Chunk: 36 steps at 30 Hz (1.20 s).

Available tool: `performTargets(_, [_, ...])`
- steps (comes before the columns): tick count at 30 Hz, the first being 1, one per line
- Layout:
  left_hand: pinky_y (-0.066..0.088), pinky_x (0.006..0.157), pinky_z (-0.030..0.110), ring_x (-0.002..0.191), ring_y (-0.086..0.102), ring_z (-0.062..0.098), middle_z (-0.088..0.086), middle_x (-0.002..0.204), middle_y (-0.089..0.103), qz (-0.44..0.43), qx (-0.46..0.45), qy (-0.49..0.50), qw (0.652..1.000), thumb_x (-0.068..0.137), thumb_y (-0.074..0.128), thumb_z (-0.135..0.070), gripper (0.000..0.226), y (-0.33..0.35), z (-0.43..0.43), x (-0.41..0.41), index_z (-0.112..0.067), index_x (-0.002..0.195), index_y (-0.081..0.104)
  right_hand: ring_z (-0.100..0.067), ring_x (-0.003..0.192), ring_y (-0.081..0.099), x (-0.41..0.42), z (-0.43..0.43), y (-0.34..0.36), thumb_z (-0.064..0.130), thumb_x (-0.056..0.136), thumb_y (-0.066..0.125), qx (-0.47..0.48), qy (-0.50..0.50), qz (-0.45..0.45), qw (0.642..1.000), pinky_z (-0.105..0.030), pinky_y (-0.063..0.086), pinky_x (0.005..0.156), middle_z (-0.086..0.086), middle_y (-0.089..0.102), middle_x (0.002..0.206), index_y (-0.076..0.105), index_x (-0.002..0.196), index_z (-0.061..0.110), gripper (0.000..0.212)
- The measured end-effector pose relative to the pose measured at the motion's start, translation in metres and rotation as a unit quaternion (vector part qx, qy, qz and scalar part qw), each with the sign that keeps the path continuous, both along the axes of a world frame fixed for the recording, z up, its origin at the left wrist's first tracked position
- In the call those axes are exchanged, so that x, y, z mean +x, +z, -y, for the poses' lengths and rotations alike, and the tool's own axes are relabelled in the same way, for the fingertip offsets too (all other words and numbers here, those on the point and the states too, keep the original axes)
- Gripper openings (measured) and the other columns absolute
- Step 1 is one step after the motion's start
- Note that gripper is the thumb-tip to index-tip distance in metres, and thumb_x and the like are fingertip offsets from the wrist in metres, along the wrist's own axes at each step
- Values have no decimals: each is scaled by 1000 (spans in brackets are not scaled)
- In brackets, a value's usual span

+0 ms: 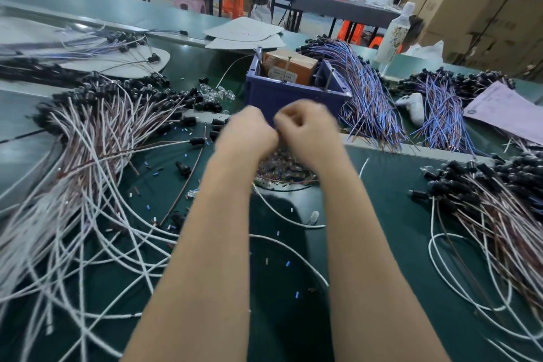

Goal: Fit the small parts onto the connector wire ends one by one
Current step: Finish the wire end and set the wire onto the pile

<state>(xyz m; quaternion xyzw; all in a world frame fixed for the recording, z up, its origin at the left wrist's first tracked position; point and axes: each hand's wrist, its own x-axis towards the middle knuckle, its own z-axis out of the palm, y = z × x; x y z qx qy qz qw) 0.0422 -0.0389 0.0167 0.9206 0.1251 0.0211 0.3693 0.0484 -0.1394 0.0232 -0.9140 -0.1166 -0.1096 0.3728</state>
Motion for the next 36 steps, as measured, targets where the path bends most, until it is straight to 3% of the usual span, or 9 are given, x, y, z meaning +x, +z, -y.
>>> performTargets(3, [46, 86, 37, 104, 59, 34, 17, 110, 65, 40, -23, 101, 994, 89, 46, -17, 28, 2, -33, -3, -6, 107, 64, -33, 97, 60, -8, -32, -31, 32, 90, 60, -212, 46, -71, 974, -32, 45, 75, -11, 66, 95, 66, 90, 12, 21])
performTargets(7, [44, 82, 34, 103, 59, 34, 16, 107, 66, 43, -42, 106, 993, 91, 44, -25, 32, -1, -47, -4, -5, 106, 64, -34, 106, 54, -15, -54, -59, 29, 94, 56, -244, 39, -13, 969, -38, 41, 80, -12, 60, 112, 59, 108, 9, 24])
performTargets(13, [50, 92, 39, 99, 63, 31, 17, 100, 69, 46, -57, 4, 997, 97, 46, -34, 39, 4, -46, -7, -2, 98, 68, -21, 91, 61, -5, -31, -31, 25, 89, 63, 41, -4, -31, 999, -26, 45, 76, -3, 67, 95, 62, 98, 13, 15])
performTargets(18, [50, 84, 35, 95, 63, 31, 16, 96, 69, 115, -64, -84, 988, 96, 52, -19, 24, 3, -18, -6, -2, 101, 69, -19, 78, 70, -2, 0, -5, 5, 86, 60, 97, 60, -101, 988, -32, 58, 76, -11, 71, 85, 66, 88, 11, 9])
performTargets(21, [52, 88, 37, 92, 67, 23, 9, 93, 73, 131, -73, -134, 980, 94, 55, -16, 20, 3, -14, -7, -6, 102, 70, -8, 56, 66, -2, 22, 5, 6, 90, 60, 205, 62, -110, 971, -24, 59, 63, -8, 68, 73, 64, 80, 11, 12])
performTargets(29, [47, 66, 22, 78, 65, 15, 5, 85, 72, 164, -69, -151, 972, 88, 65, -27, 18, 4, -5, -7, -12, 94, 73, -5, 52, 56, 6, 28, -1, 15, 87, 66, 195, 2, -56, 979, -24, 52, 60, 3, 64, 63, 63, 74, 18, 13])
performTargets(31, [50, 72, 26, 81, 66, 17, 4, 86, 72, 174, -65, -171, 967, 89, 64, -27, 17, 5, -5, -6, -13, 94, 72, -5, 51, 52, 8, 30, -3, 15, 90, 63, 247, 9, -84, 965, -22, 46, 56, 4, 60, 61, 62, 75, 15, 15])
performTargets(34, [53, 88, 39, 90, 69, 20, 6, 90, 74, 177, -97, -205, 958, 91, 63, -23, 18, 6, -7, -9, -10, 99, 72, -5, 47, 43, 5, 30, -4, 10, 94, 55, 415, 58, -173, 891, -15, 36, 47, 4, 53, 53, 57, 69, 8, 25])
performTargets(36, [53, 89, 40, 90, 69, 20, 7, 91, 74, 169, -98, -204, 959, 92, 61, -22, 18, 5, -8, -9, -9, 100, 72, -6, 49, 42, 3, 26, -6, 11, 95, 54, 404, 47, -169, 898, -18, 35, 48, 2, 51, 56, 56, 67, 8, 28])
